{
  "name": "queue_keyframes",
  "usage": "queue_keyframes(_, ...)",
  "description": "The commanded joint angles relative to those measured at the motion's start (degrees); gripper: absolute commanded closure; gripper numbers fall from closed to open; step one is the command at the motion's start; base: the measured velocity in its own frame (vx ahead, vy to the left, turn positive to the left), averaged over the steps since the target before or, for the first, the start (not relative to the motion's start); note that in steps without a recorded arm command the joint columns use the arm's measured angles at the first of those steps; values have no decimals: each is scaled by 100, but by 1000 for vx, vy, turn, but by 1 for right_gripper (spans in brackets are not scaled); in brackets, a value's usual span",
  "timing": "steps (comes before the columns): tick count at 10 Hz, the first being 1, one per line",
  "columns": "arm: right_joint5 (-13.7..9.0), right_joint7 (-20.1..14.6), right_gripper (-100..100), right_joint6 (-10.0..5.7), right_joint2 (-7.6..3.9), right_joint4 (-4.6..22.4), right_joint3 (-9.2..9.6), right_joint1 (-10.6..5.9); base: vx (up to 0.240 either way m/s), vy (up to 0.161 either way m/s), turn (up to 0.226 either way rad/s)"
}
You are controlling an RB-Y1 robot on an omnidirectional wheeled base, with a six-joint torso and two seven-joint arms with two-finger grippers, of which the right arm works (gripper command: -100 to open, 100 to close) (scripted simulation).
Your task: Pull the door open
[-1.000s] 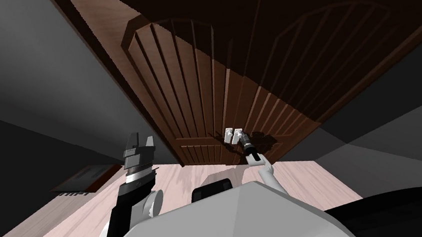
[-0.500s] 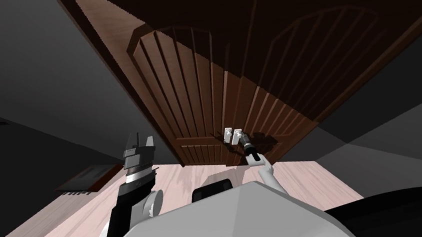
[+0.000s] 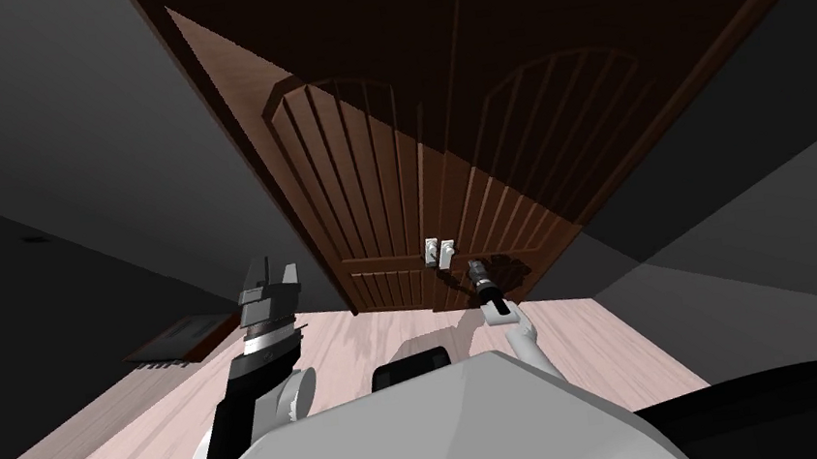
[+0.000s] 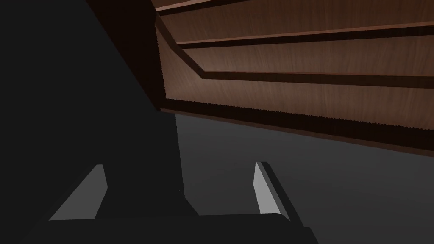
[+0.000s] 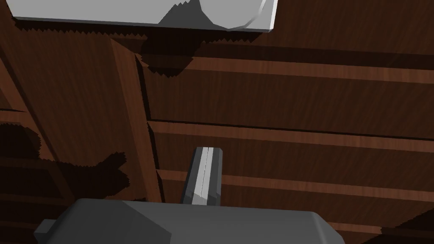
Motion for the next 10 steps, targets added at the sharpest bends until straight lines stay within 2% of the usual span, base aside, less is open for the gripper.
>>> queue_keyframes(1,13,-51,-100,-55,23,-45,108,1,-176,112,65)
queue_keyframes(3,35,-107,-100,-99,62,-136,253,6,-174,108,94)
queue_keyframes(4,22,-94,-100,-97,29,-82,203,-1,-63,48,12)
queue_keyframes(5,-2,-81,-100,-84,-40,-5,51,93,-37,-44,-174)
queue_keyframes(7,-17,-63,-100,-76,-81,50,-50,143,-9,-97,-119)
queue_keyframes(8,-37,-31,-100,-72,-128,134,-184,188,81,-110,-133)
queue_keyframes(10,-40,-7,-100,-83,-117,168,-205,150,147,-74,-7)
